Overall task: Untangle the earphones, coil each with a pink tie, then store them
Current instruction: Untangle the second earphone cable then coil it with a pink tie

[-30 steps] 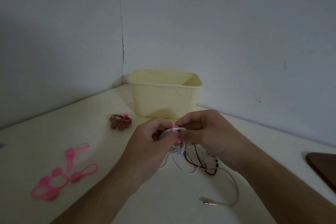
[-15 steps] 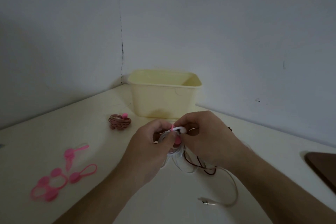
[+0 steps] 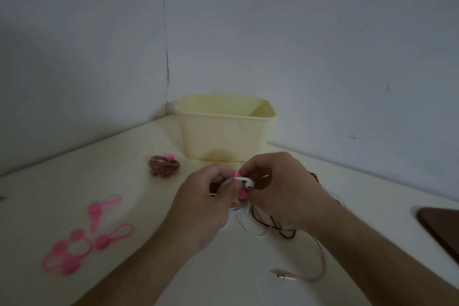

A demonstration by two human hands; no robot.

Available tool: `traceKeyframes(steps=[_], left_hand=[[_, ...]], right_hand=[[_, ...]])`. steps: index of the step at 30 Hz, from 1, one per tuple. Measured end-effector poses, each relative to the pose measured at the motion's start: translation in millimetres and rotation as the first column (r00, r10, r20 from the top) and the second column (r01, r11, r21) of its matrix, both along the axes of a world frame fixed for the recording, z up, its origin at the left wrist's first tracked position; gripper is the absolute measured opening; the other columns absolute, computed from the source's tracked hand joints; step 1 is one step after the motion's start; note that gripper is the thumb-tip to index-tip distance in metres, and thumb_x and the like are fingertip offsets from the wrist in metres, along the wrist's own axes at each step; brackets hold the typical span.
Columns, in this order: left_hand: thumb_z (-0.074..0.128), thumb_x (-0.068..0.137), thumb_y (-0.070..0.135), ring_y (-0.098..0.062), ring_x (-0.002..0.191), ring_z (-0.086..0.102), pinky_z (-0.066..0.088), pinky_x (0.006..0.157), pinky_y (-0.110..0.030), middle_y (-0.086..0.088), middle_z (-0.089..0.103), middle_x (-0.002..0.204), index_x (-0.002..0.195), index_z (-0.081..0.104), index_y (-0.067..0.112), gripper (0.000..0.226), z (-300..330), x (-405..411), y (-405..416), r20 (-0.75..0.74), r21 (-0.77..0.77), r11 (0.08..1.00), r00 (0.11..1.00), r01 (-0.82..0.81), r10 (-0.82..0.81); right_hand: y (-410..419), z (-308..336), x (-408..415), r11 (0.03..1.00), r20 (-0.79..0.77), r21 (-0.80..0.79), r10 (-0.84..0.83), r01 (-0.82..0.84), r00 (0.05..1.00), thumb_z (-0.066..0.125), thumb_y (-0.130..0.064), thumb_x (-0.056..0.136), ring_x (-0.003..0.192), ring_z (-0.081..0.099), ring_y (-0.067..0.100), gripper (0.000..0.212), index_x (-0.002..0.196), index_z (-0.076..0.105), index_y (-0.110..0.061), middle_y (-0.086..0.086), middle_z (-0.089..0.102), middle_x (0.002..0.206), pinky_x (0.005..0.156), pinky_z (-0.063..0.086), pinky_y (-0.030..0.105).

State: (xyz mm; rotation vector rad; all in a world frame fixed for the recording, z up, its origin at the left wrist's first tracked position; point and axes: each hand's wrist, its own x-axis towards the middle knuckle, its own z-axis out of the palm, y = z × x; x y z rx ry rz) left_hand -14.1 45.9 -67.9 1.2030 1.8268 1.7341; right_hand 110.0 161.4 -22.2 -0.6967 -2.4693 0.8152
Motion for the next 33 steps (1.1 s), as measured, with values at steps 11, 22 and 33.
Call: traceKeyframes(steps=[11, 22, 33], left_hand=[[0.069, 0.098, 0.01, -0.015, 0.085, 0.077, 0.057, 0.079, -0.031, 0.004, 0.081, 0.088, 0.094, 0.079, 0.022, 0.016, -3.7, -5.2, 0.0, -0.008, 0.012, 1.0, 1.0, 0.013, -0.013], [0.063, 0.1, 0.001, -0.017, 0.095, 0.077, 0.059, 0.089, -0.032, 0.001, 0.081, 0.098, 0.105, 0.079, 0.02, 0.026, -1.0, -8.6, -3.6, 0.03, -0.037, 0.99, 0.99, 0.138, -0.137], [0.06, 0.098, -0.006, -0.018, 0.099, 0.077, 0.057, 0.09, -0.03, 0.001, 0.082, 0.101, 0.107, 0.079, 0.019, 0.032, 2.6, -7.3, -6.2, 0.03, -0.042, 0.984, 0.985, 0.171, -0.17]], right_hand=[[1.6, -3.0, 0.3, 0.989, -0.022, -0.135, 0.051, -0.054, 0.998, 0.086, -0.006, 0.078, 0.076, 0.077, 0.008, 0.022, 0.092, 0.081, -0.023, -0.008, 0.08, 0.08, 0.078, 0.064, 0.031], [-0.3, -0.6, 4.3, 0.978, -0.009, -0.204, 0.034, -0.035, 0.999, 0.089, -0.015, 0.076, 0.079, 0.078, 0.017, 0.016, 0.087, 0.08, -0.022, -0.005, 0.08, 0.079, 0.079, 0.062, 0.041], [3.1, -2.4, 2.7, 0.983, -0.012, -0.175, 0.054, -0.056, 0.998, 0.085, -0.018, 0.083, 0.079, 0.077, 0.021, 0.011, 0.089, 0.077, -0.023, -0.003, 0.079, 0.081, 0.076, 0.063, 0.042]])
